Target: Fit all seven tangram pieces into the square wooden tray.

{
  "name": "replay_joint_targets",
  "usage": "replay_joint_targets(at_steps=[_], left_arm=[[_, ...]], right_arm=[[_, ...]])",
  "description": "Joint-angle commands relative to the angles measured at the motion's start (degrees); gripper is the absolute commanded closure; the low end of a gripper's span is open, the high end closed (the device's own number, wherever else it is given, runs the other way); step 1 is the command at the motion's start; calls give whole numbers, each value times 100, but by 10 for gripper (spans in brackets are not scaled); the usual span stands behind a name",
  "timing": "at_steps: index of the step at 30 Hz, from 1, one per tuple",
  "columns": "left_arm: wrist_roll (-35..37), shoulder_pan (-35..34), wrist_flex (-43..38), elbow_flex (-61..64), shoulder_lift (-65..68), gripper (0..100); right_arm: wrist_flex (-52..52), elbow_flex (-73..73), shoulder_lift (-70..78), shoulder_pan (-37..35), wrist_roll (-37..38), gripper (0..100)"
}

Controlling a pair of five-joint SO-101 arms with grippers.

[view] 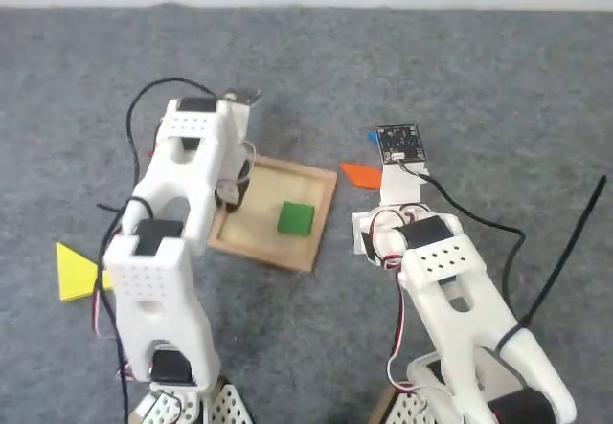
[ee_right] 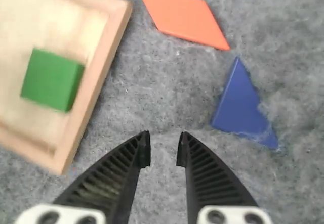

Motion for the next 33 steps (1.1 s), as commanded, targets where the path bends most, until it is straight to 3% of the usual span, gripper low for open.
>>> replay_joint_targets(at_steps=[1, 5, 8, 12, 16, 19, 25, 27, 30, 33], left_arm=[[422, 70, -536, 1543, -1319, 988], [782, 35, -1029, 2853, -2664, 983], [976, 62, -1099, 3371, -3385, 901], [1530, -141, -1037, 3424, -3965, 731], [1644, -484, -870, 2879, -4334, 720], [255, -668, -923, 2141, -4404, 721], [-4378, -695, -1530, 1473, -3727, 721], [-5565, -695, -1741, 1376, -3385, 721], [-6391, -703, -1864, 936, -2787, 721], [-7156, -782, -1477, 259, -2101, 721]], right_arm=[[-136, -53, -312, 92, 132, 891], [-136, -53, -312, 92, 132, 891], [-136, -53, -312, 92, 132, 891], [-136, -53, -312, 92, 132, 891], [-136, -53, -312, 92, 132, 891], [-127, -53, -312, 92, 132, 891], [-136, -53, -312, 92, 132, 891], [-136, -53, -312, 92, 132, 891], [-136, -53, -312, 92, 132, 891], [-136, -53, -312, 92, 132, 891]])
